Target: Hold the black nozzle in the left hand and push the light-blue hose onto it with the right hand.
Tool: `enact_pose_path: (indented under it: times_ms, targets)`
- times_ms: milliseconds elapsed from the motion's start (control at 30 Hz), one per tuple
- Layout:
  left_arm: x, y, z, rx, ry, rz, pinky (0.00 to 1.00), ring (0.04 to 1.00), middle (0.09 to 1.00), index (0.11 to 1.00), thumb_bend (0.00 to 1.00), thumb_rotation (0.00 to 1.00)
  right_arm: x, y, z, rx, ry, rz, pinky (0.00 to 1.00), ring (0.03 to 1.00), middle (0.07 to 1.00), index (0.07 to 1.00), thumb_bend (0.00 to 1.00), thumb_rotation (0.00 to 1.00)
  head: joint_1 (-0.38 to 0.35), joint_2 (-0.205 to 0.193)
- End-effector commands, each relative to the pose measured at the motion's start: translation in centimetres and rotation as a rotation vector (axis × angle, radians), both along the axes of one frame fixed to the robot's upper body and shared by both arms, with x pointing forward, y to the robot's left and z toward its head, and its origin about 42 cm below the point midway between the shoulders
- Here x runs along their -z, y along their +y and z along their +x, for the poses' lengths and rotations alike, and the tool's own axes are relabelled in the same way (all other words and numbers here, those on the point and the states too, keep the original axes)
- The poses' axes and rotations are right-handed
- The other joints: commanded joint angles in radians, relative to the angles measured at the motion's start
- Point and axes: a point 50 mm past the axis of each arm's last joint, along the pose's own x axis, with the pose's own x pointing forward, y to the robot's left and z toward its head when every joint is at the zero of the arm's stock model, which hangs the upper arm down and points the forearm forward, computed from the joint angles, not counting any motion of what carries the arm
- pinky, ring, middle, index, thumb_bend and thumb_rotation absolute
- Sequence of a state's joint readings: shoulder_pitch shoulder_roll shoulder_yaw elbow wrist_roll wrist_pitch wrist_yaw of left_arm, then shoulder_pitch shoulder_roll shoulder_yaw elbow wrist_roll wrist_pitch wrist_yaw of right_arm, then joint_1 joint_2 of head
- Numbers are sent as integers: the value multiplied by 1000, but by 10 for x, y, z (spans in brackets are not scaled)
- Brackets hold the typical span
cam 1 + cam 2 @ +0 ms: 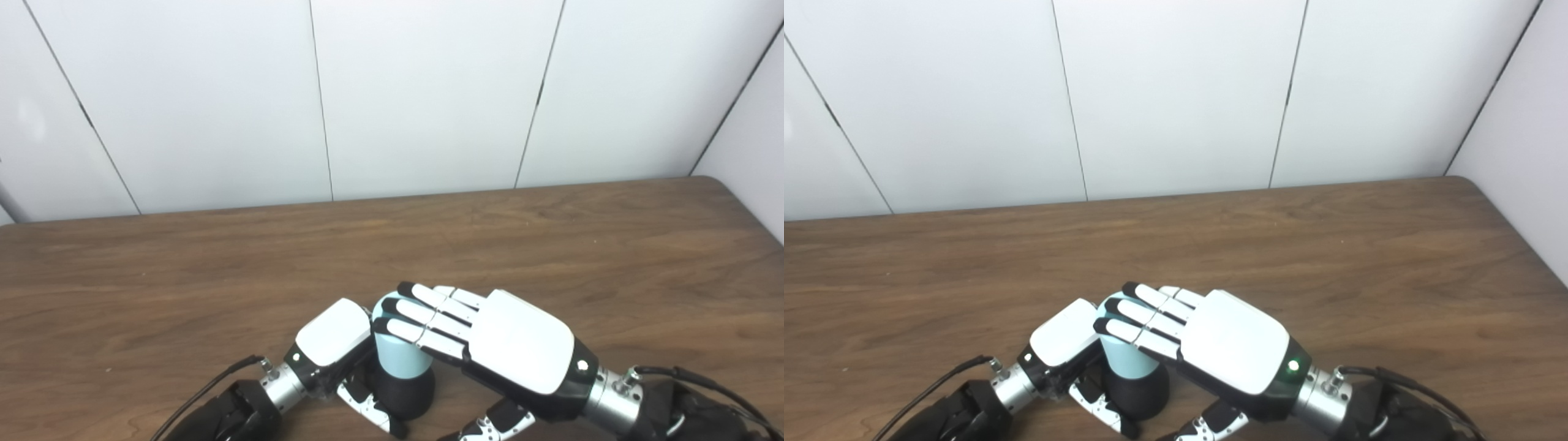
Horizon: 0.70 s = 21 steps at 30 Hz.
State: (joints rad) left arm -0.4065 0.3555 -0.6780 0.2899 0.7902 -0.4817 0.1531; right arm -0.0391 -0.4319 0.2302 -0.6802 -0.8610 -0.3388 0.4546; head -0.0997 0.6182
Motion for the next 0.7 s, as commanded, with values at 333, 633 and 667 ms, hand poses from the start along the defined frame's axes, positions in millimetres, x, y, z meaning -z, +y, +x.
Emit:
enact_pose_path:
  times_ms: [333,633,667]
  targets:
    - [29,8,-17,-18,89,59,92,144,202,482,520,42,33,-6,-5,49,128,-148,878,980,993,951,564,784,4,-1]
    - [28,8,-17,-16,89,67,93,147,209,482,520,42,35,-5,-6,38,143,-158,889,965,976,939,558,810,5,1]
    - [28,8,-18,-16,90,65,95,149,212,482,520,42,35,-5,-6,39,144,-164,888,963,973,937,558,816,4,2]
